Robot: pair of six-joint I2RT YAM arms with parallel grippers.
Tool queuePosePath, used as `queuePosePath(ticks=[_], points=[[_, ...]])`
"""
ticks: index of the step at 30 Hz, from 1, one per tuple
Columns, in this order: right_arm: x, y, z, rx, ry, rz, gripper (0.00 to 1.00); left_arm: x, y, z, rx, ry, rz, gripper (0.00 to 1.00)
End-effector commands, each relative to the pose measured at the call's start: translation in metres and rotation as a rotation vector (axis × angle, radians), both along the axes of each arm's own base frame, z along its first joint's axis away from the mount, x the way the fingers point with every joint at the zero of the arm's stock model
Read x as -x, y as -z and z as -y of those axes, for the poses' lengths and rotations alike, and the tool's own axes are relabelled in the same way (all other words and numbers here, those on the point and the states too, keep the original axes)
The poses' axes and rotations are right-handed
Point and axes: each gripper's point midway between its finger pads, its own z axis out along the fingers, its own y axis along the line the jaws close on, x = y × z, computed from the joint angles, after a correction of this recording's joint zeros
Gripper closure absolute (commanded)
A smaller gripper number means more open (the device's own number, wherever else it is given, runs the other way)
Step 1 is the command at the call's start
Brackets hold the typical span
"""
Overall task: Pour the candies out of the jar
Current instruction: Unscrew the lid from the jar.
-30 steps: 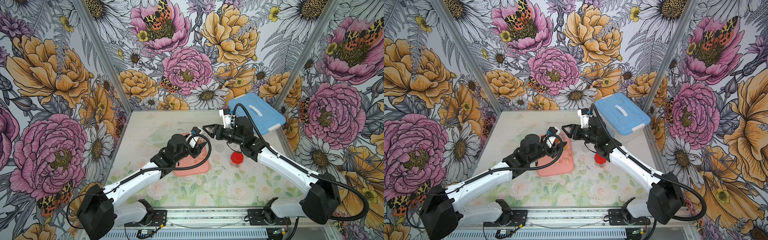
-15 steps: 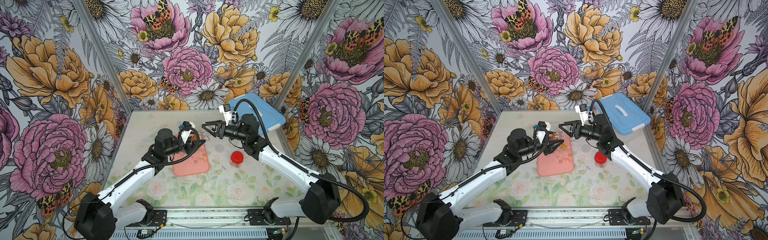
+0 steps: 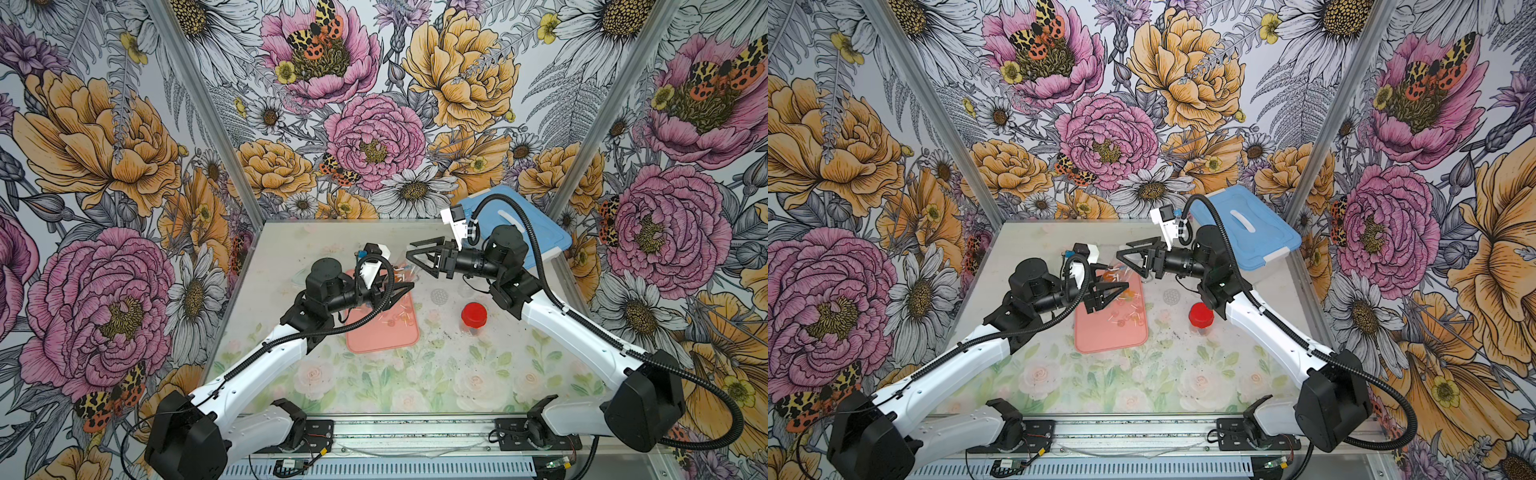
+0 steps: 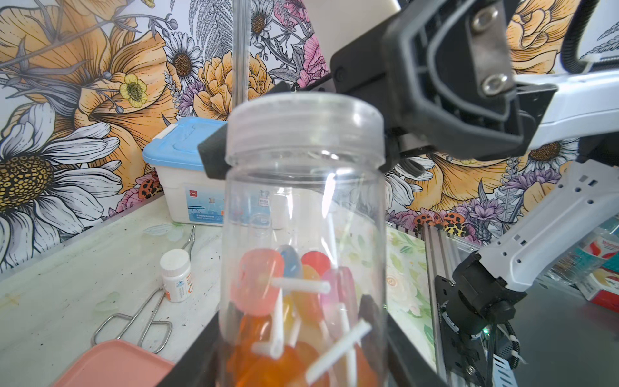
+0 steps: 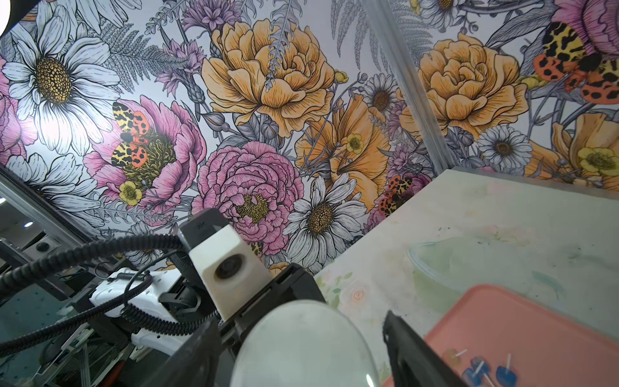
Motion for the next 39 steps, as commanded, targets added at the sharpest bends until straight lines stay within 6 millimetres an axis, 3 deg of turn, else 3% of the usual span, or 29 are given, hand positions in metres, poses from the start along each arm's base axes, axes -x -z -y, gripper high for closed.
queuePosePath(ticks=[1,6,11,19,25,28,35,39], points=[[-0.014,-0.011,0.019,0.002,0.131,-0.031,0.15,-0.013,0.004,-0.006,-0.046,-0.104,0.055,1.0],[-0.028,0.006,0.024,0.092,0.263,-0.068,0.12,-0.023,0.018,-0.006,-0.141,-0.205,0.084,1.0],[-0.037,0.023,0.022,0.144,0.36,-0.093,0.16,-0.031,0.025,-0.005,-0.21,-0.283,0.116,1.0],[-0.039,0.036,0.008,0.143,0.344,-0.138,0.28,-0.035,0.028,-0.007,-0.243,-0.334,0.13,1.0],[-0.042,0.048,0.003,0.155,0.34,-0.168,0.27,-0.034,0.024,-0.009,-0.241,-0.347,0.146,1.0],[-0.042,0.046,0.001,0.138,0.329,-0.174,0.33,-0.033,0.023,-0.009,-0.241,-0.349,0.147,1.0],[-0.036,0.038,-0.002,0.129,0.287,-0.128,0.6,-0.032,0.024,-0.009,-0.231,-0.33,0.136,1.0],[-0.014,0.021,-0.01,0.097,0.123,-0.03,0.64,-0.019,0.011,-0.006,-0.082,-0.138,0.059,1.0]])
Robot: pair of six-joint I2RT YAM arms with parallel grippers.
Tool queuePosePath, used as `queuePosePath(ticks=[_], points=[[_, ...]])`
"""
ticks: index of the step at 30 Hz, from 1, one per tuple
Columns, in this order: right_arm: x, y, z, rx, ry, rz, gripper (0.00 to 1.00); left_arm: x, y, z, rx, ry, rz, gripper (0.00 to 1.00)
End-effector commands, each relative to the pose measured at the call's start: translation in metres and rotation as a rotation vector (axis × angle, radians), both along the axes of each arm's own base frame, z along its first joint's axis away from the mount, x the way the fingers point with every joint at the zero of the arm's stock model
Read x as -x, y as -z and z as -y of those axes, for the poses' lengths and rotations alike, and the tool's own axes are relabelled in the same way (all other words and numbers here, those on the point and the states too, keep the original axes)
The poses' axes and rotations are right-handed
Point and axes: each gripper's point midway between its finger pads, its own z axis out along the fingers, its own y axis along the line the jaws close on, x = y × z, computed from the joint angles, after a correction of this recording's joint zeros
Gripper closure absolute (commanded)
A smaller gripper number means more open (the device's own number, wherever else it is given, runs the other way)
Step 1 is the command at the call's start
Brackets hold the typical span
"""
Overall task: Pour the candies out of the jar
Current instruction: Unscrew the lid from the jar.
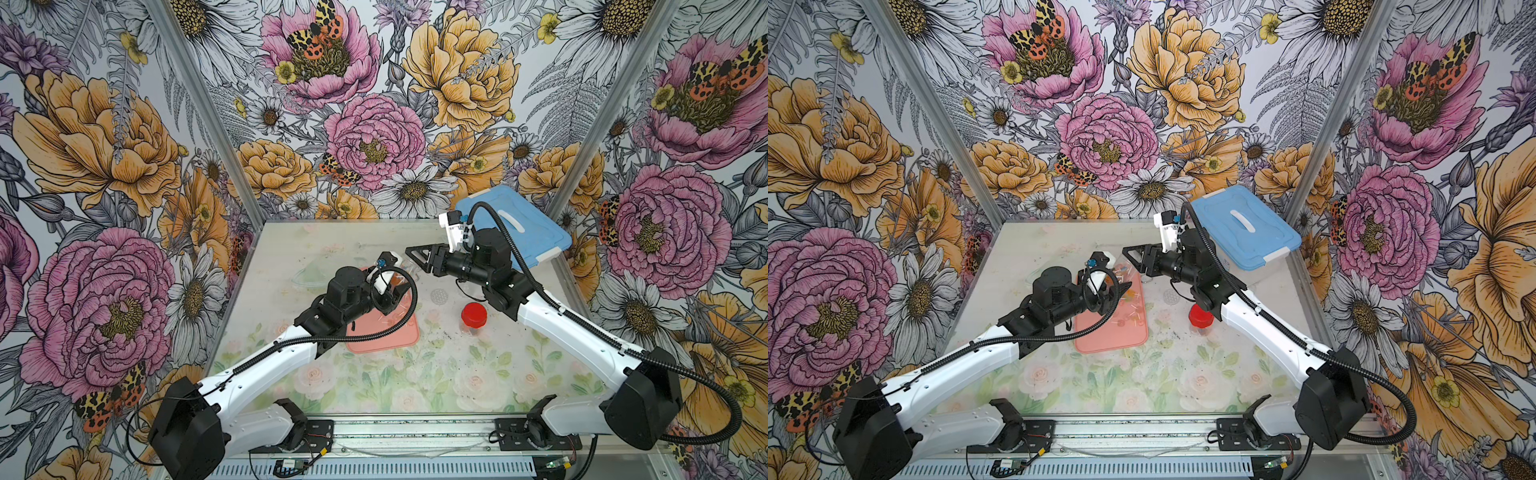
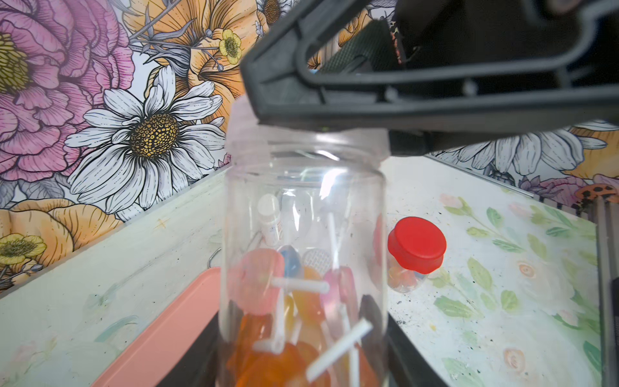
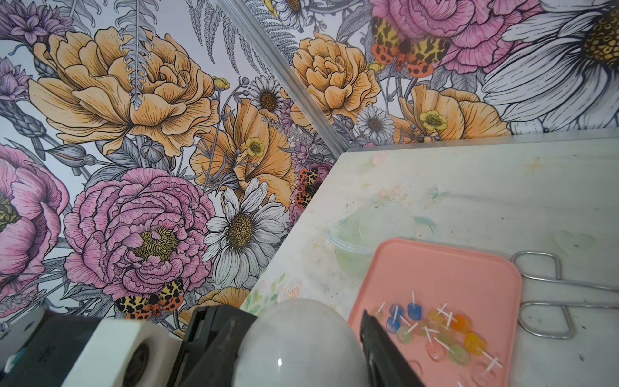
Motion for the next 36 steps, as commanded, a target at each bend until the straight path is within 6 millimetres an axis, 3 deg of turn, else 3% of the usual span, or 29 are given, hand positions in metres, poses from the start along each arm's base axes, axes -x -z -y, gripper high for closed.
queuePosePath(ticks=[1,4,6,12,15,18,24,28,36], points=[[0.03,-0.035,-0.013,-0.073,-0.227,0.138,0.64,0.017,-0.043,0.003,0.209,0.188,-0.002,1.0],[0.062,-0.047,-0.017,-0.113,-0.421,0.195,0.64,0.032,-0.062,0.002,0.299,0.313,-0.004,1.0],[0.071,-0.048,-0.016,-0.119,-0.481,0.2,0.64,0.038,-0.069,0.003,0.311,0.357,0.0,1.0],[0.067,-0.04,-0.012,-0.09,-0.469,0.187,0.64,0.041,-0.072,0.006,0.311,0.384,-0.013,1.0],[0.062,-0.042,-0.011,-0.087,-0.438,0.193,0.59,0.039,-0.067,0.008,0.296,0.371,-0.021,1.0],[0.053,-0.048,-0.007,-0.085,-0.375,0.197,0.38,0.037,-0.062,0.009,0.276,0.351,-0.022,1.0],[0.033,-0.063,0.022,-0.12,-0.255,0.155,0.01,0.03,-0.052,0.008,0.233,0.291,-0.026,1.0],[0.032,-0.064,0.032,-0.087,-0.207,0.141,0.01,0.018,-0.037,0.003,0.175,0.189,-0.012,1.0],[0.015,-0.038,0.036,-0.032,-0.093,0.04,0.08,0.002,-0.017,-0.003,0.003,0.008,0.074,1.0]])
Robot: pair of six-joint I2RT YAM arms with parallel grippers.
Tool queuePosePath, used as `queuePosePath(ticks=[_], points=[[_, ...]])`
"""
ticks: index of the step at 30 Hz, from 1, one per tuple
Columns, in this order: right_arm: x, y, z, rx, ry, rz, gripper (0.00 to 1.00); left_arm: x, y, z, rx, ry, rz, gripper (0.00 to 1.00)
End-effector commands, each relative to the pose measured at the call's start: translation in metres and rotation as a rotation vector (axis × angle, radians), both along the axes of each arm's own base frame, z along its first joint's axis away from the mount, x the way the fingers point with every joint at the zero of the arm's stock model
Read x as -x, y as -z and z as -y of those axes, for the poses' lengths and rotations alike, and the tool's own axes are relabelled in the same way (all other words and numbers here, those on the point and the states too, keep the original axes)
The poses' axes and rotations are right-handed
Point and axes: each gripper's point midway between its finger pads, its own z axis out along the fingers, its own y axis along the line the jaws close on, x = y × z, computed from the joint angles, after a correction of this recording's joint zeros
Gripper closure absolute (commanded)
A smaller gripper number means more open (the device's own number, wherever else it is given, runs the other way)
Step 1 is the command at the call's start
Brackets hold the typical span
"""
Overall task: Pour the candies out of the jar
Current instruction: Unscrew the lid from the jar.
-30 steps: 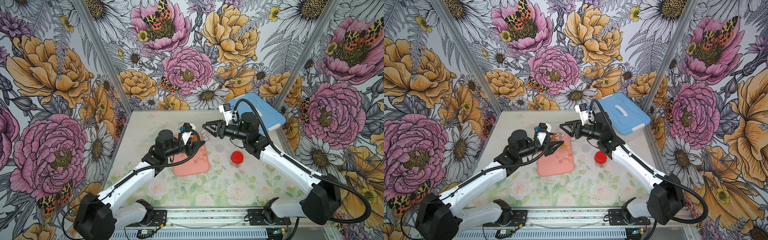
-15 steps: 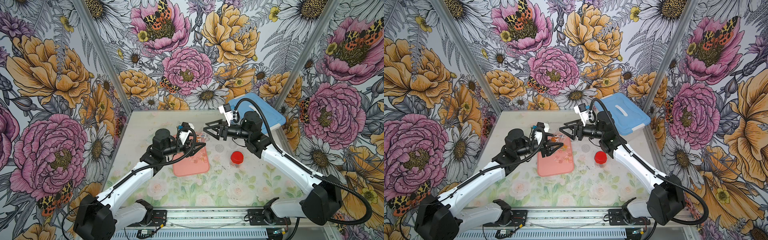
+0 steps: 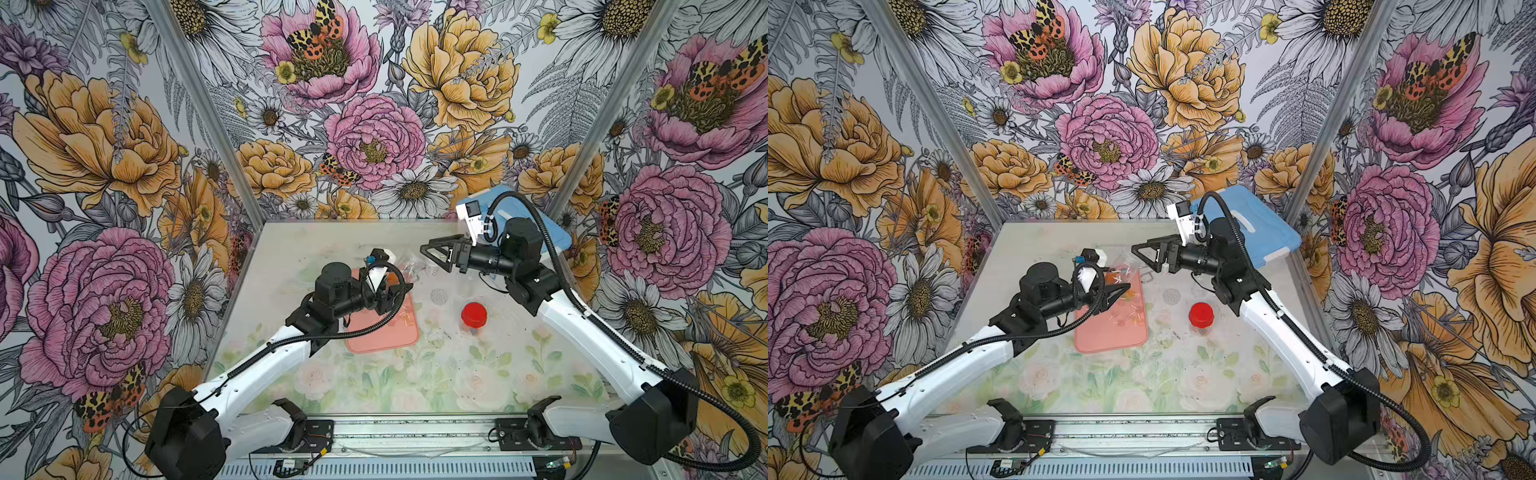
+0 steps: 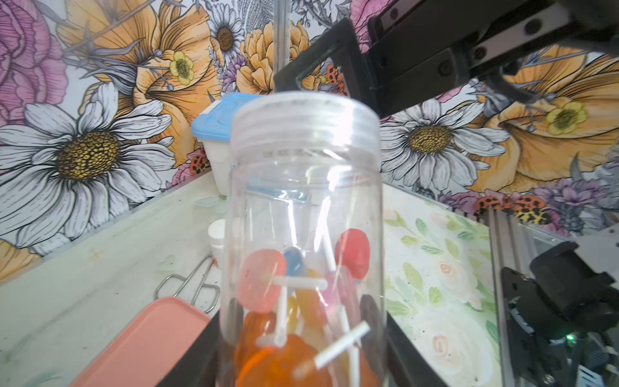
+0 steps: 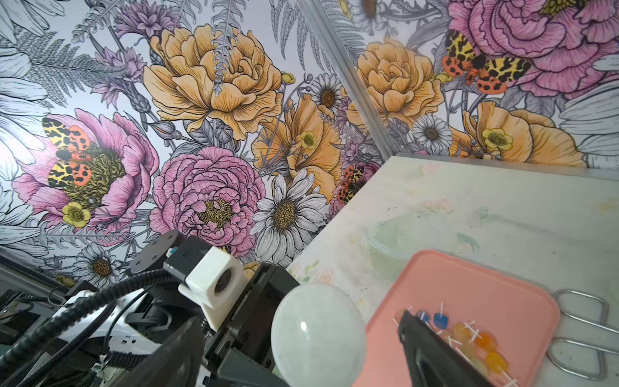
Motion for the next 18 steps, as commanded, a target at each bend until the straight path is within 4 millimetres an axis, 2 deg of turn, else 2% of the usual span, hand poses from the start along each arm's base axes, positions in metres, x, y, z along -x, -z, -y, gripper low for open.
queuePosePath(ticks=[1,7,13,18], points=[[-0.008,0.005,0.002,0.024,0.078,-0.034,0.09,-0.014,-0.003,-0.008,-0.092,-0.128,0.101,1.0],[-0.021,0.026,-0.008,0.059,0.197,-0.082,0.14,-0.019,-0.002,-0.01,-0.132,-0.205,0.146,1.0],[-0.027,0.043,-0.025,0.09,0.221,-0.115,0.19,-0.019,-0.003,-0.006,-0.129,-0.214,0.161,1.0],[-0.028,0.043,-0.033,0.025,0.204,-0.136,0.23,-0.018,-0.005,-0.005,-0.119,-0.219,0.167,1.0]])
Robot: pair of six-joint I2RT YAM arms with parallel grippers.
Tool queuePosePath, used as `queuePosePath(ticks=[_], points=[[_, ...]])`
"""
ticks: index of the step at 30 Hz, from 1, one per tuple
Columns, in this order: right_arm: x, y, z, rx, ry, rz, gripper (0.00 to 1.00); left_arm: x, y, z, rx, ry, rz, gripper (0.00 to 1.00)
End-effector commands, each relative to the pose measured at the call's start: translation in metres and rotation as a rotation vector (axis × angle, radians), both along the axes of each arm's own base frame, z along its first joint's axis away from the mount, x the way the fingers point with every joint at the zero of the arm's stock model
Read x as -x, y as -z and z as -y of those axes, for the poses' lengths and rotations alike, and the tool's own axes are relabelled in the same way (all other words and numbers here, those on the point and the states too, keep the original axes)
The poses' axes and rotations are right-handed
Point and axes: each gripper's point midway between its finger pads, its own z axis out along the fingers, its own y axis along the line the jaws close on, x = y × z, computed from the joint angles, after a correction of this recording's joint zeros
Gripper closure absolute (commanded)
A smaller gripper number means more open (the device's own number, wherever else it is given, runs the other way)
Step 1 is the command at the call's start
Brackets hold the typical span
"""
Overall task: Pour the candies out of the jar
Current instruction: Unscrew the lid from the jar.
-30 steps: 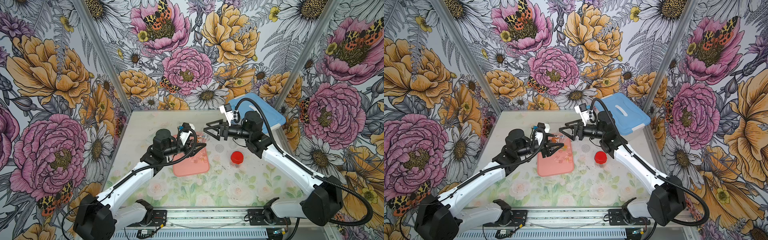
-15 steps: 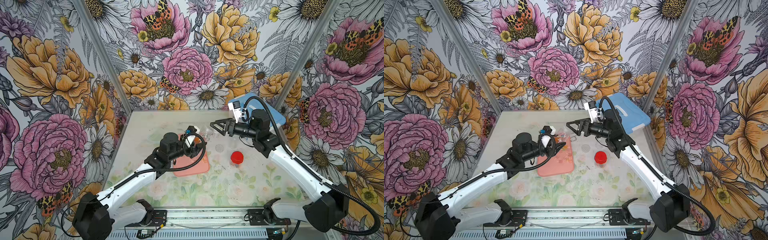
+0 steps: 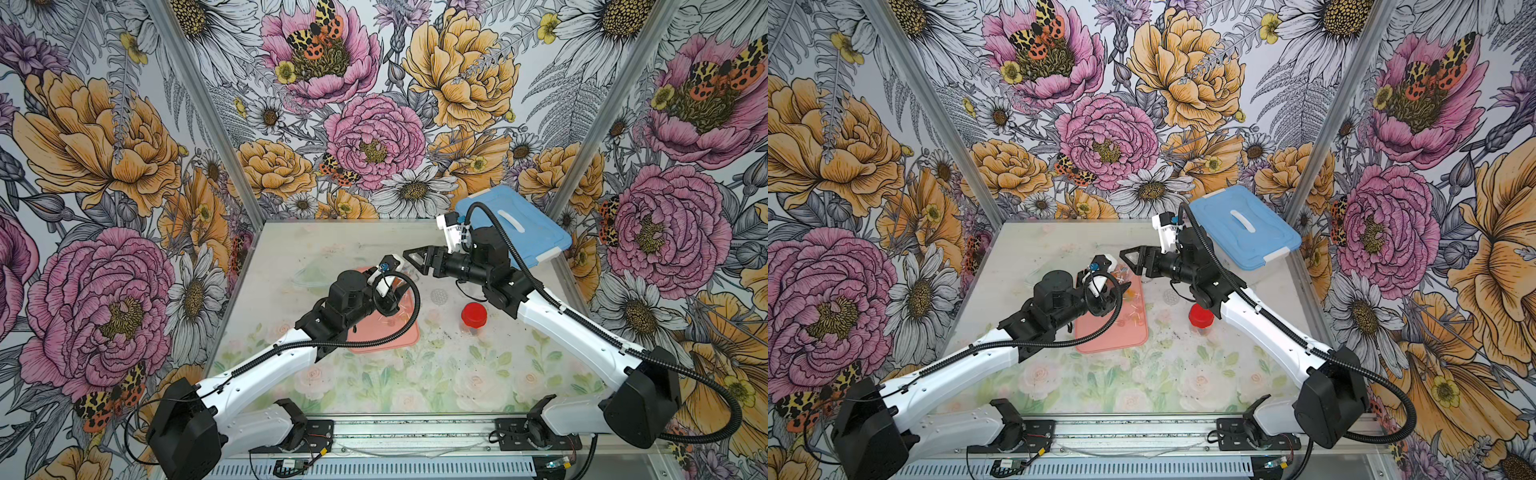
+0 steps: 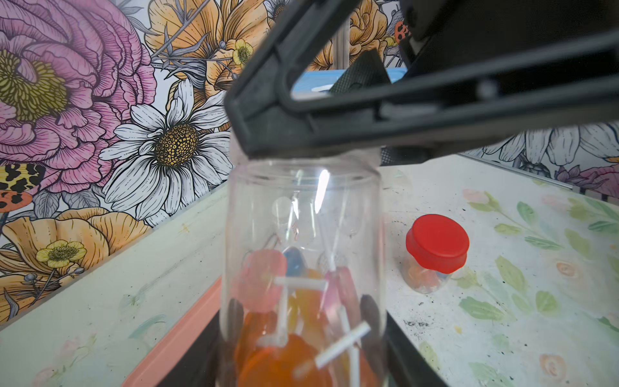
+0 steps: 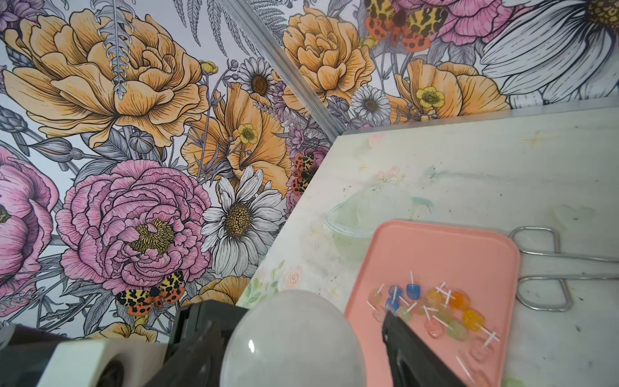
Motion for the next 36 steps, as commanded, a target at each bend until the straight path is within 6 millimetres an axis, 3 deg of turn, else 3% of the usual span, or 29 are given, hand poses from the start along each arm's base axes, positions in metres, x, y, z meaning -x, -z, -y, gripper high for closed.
queuePosePath(ticks=[1,7,15,20,27,36], points=[[-0.006,-0.01,-0.003,-0.07,0.028,0.017,0.24,-0.005,-0.018,0.0,0.037,-0.026,0.067,1.0],[-0.005,-0.015,-0.005,-0.13,0.023,0.025,0.28,-0.004,-0.018,0.0,0.039,-0.027,0.067,1.0],[0.0,-0.018,-0.01,-0.124,-0.036,0.058,0.53,0.0,-0.024,0.0,0.064,-0.004,0.069,1.0],[0.013,-0.03,-0.007,-0.095,-0.136,0.15,0.62,0.007,-0.035,-0.001,0.186,0.132,0.001,1.0],[0.067,-0.058,-0.014,-0.157,-0.495,0.263,0.64,0.037,-0.064,0.006,0.356,0.445,-0.098,1.0],[0.06,-0.052,-0.011,-0.098,-0.45,0.268,0.62,0.034,-0.063,0.014,0.345,0.445,-0.118,1.0]])
